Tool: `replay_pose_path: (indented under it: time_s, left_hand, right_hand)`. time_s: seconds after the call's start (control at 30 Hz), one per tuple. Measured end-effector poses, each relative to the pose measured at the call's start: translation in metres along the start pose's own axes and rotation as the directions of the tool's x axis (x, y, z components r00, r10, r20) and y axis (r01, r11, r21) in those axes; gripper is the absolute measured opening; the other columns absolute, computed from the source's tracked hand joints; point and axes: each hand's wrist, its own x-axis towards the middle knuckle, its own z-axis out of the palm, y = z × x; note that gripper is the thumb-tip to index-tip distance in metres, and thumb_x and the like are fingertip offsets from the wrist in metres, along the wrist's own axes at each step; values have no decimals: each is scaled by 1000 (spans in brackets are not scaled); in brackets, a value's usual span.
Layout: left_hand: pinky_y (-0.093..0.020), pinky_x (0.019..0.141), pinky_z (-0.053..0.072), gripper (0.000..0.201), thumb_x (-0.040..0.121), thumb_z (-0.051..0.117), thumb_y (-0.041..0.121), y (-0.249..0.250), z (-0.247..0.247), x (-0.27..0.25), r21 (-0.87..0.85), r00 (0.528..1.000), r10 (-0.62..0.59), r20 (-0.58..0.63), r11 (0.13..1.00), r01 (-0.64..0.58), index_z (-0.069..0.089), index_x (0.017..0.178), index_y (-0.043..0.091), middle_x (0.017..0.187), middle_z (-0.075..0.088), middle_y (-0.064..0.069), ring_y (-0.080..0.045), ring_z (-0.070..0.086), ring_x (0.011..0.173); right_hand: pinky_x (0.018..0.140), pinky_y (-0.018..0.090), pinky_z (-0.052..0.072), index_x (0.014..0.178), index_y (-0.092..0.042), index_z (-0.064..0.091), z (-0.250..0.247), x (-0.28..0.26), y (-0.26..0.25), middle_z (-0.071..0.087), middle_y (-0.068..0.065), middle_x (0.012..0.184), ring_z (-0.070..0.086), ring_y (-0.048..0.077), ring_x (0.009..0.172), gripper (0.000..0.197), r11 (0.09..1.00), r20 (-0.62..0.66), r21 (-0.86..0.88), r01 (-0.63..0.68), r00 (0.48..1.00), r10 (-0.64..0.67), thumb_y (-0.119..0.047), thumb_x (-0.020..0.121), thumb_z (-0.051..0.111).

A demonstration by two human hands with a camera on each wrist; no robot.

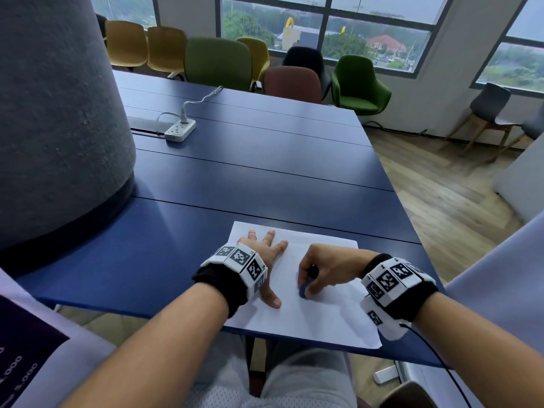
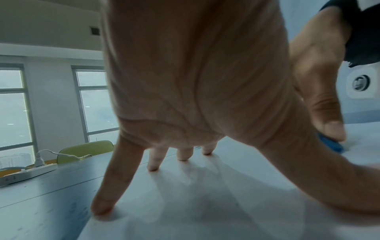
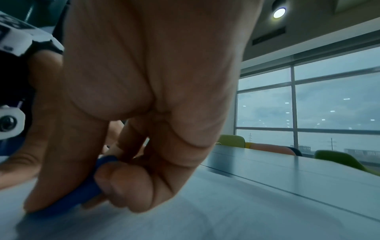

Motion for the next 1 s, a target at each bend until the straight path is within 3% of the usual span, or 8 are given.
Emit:
replay_pose_path:
  time_s: [0.07,0.17,0.23,0.37,0.53,0.67,0.8,1.0]
  left_hand:
    - [-52,118,20,138,55,81,69,-1,-1,-1,1,1000,9,-1,1000,-9,-9,155,36,163,-17,2,-39,-5,149]
    - [-50,118,21,138,55,80,70,-1,-1,-1,6,1000,21,-7,1000,-21,-9,155,36,163,-16,2,-38,-4,149]
    - [-51,118,21,138,55,80,71,0,0,0,14,1000,18,-11,1000,-17,-9,155,37,163,-16,3,-38,-4,149]
    - [-53,118,20,139,54,80,71,0,1,2,8,1000,1,-7,1000,-1,-10,154,37,163,-16,2,-39,-5,149]
    - [-54,118,19,138,54,81,70,0,1,1,9,1000,15,-13,1000,-14,-8,155,36,163,-15,2,-39,-4,149]
    - [-57,116,23,139,50,81,72,-1,2,2,2,1000,12,-4,1000,-12,-8,153,41,163,-16,2,-42,-3,148]
    - [-57,116,24,137,51,81,72,-2,0,3,4,1000,17,0,1000,-17,-7,153,45,163,-15,2,-41,-3,149]
    - [-58,116,22,138,51,81,71,-1,-1,1,5,1000,12,9,1000,-12,-8,153,44,163,-16,1,-41,-4,148]
  right_hand:
    - [56,25,49,82,-20,74,-5,7,-4,70,-6,75,56,10,59,8,999,-103,-23,21,994,-24,-16,75,75]
    - [74,33,56,82,-13,74,-6,15,-3,74,1,82,65,12,72,8,999,-304,-8,52,951,-52,-15,74,76]
    - [75,31,56,83,-14,74,-3,11,0,74,-1,83,64,8,71,8,999,-261,-6,54,964,-54,-14,75,76]
    - [78,27,55,87,-18,74,4,-2,-3,74,-4,87,64,6,74,11,996,-8,-83,44,999,-45,-16,76,76]
    - [75,28,56,82,-19,74,8,-6,4,74,-5,83,65,7,72,8,998,-184,-22,59,981,-62,-19,74,77]
    - [70,22,52,87,-18,74,16,-16,-1,73,-5,84,60,3,67,12,996,-2,-51,74,997,-74,-16,75,75]
    - [78,31,56,84,-18,73,11,-12,7,74,-3,85,66,12,77,10,999,-201,-15,51,978,-53,-18,75,76]
    - [66,21,51,83,-19,74,18,-22,5,73,-2,81,57,1,62,10,998,-74,5,63,995,-63,-21,75,77]
